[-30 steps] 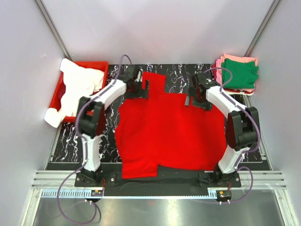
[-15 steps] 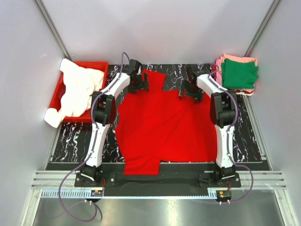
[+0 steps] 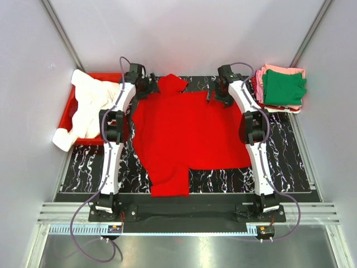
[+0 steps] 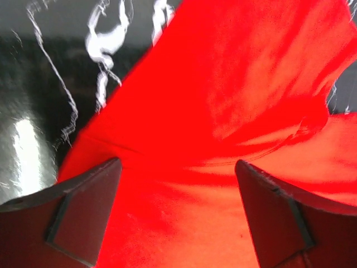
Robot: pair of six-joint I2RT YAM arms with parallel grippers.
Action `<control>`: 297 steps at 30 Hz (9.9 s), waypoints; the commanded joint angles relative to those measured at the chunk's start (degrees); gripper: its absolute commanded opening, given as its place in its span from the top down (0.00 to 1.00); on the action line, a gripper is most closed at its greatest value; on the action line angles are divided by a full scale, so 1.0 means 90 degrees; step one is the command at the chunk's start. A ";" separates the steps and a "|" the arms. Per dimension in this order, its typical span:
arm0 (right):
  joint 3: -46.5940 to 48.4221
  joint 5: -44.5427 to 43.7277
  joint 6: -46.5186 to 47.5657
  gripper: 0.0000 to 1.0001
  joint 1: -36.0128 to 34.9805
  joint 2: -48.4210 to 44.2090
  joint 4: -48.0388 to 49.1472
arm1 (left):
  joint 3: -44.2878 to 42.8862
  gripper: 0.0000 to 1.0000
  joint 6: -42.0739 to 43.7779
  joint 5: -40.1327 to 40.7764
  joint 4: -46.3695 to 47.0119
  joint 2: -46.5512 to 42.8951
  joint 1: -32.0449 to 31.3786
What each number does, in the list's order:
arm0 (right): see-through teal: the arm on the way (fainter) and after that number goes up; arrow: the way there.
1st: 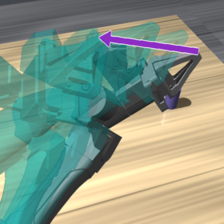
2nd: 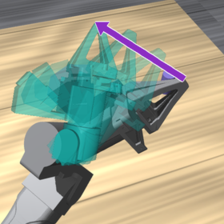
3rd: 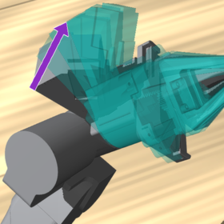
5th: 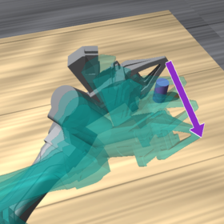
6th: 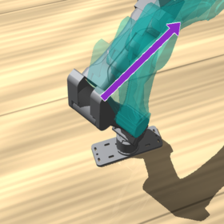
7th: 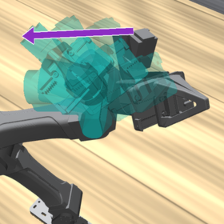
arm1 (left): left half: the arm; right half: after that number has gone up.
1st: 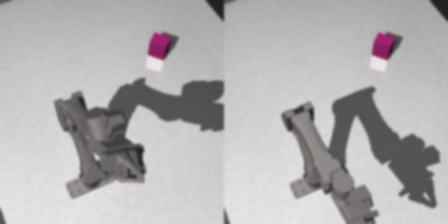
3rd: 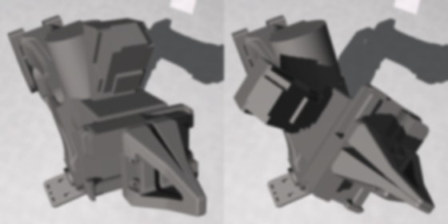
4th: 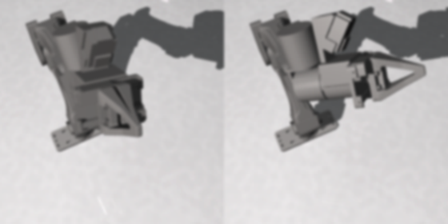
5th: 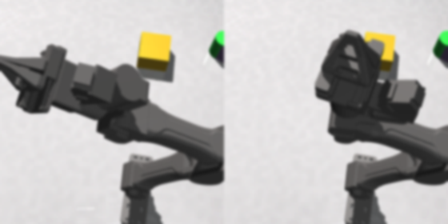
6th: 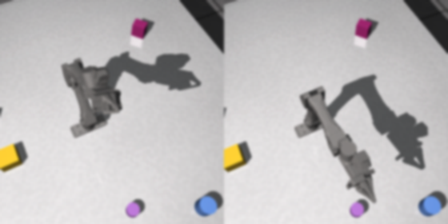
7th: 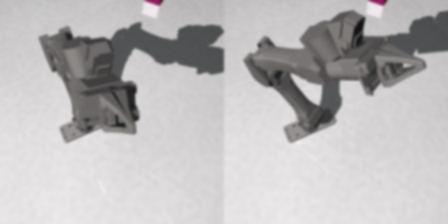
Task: Fold and stack the t-shirts
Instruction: Flatten the tshirt out, then fold the tshirt
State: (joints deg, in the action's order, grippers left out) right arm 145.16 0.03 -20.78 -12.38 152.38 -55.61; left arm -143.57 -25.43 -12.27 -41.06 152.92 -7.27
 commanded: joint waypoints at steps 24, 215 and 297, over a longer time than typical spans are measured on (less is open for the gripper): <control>-0.7614 -0.0490 -0.1381 0.00 0.0087 -0.7558 0.1501 | 0.7754 0.07 0.0083 0.0298 -0.0409 -0.8013 -0.1018; -1.1472 -0.0805 -0.2868 1.00 0.2391 -1.0712 0.1716 | 1.0377 1.00 -0.2001 0.1482 -0.1151 -1.1446 -0.3540; -0.6562 0.1168 -0.1852 0.41 -0.1023 -0.4901 0.3221 | 0.9662 0.39 -0.0982 -0.0483 0.2003 -0.6787 0.0104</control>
State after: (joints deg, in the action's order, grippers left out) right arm 79.11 5.48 -38.61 -13.87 107.13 -30.61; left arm -57.95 -31.35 -19.75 -29.67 91.02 -6.46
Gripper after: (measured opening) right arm 0.574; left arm 0.643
